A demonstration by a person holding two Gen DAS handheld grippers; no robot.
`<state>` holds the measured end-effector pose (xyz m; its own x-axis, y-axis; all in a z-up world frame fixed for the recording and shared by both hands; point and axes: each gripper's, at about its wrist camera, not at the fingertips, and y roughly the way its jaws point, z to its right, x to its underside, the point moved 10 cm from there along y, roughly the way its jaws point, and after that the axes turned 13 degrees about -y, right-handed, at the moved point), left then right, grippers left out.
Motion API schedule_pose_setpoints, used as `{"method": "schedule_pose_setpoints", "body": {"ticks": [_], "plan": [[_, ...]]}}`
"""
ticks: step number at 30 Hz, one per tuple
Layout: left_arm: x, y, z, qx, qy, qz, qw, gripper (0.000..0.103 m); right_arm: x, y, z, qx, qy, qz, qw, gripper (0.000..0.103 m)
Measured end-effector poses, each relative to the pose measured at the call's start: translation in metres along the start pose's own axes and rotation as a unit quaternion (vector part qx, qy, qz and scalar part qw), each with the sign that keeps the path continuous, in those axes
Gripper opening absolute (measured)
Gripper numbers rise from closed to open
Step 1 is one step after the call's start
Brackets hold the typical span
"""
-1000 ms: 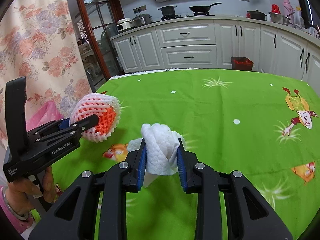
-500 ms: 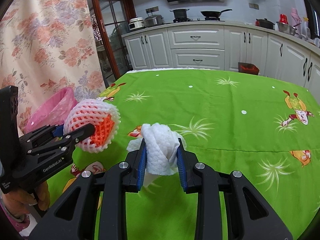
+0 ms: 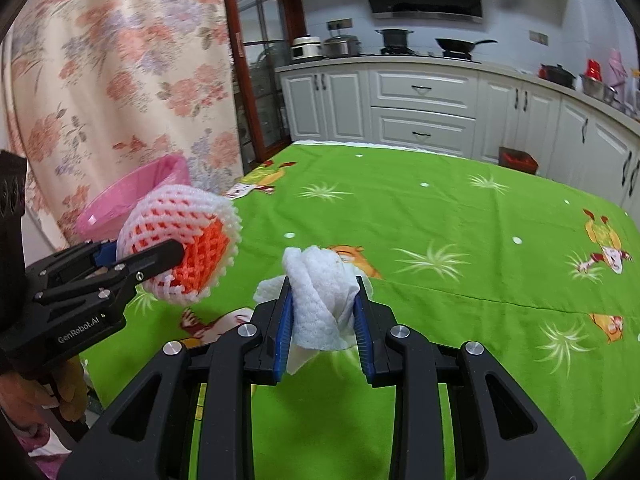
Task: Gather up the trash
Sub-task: 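Carry the foam net and napkin over the pink wastebasket and open both grippers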
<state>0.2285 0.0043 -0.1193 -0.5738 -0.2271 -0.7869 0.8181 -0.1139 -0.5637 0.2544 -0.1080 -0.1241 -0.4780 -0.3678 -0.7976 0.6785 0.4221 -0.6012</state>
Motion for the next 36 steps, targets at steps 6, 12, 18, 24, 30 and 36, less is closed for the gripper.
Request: {"method": "schedule_pose_setpoints", "body": {"ticks": [6, 12, 18, 24, 30, 36], "plan": [[-0.004, -0.014, -0.014, -0.014, -0.002, 0.012, 0.9998, 0.040, -0.008, 0.001, -0.018, -0.013, -0.016, 0.004, 1.000, 0.028], [-0.014, -0.024, -0.035, -0.027, -0.013, 0.028, 0.9992, 0.040, -0.021, 0.003, -0.041, -0.031, -0.033, 0.013, 0.999, 0.028], [-0.023, -0.032, -0.063, -0.040, -0.034, 0.039, 0.9978, 0.040, -0.041, 0.012, -0.068, -0.053, -0.055, 0.021, 0.997, 0.028], [-0.035, -0.043, -0.102, -0.062, -0.059, 0.049, 0.9952, 0.040, -0.058, 0.026, -0.094, -0.073, -0.076, 0.021, 0.994, 0.028], [-0.054, -0.057, -0.143, -0.090, -0.083, 0.069, 0.9901, 0.040, -0.081, 0.043, -0.122, -0.099, -0.100, 0.026, 0.990, 0.028], [-0.076, -0.066, -0.182, -0.121, -0.097, 0.090, 0.9838, 0.040, -0.114, 0.060, -0.149, -0.124, -0.119, 0.043, 0.984, 0.028]]}}
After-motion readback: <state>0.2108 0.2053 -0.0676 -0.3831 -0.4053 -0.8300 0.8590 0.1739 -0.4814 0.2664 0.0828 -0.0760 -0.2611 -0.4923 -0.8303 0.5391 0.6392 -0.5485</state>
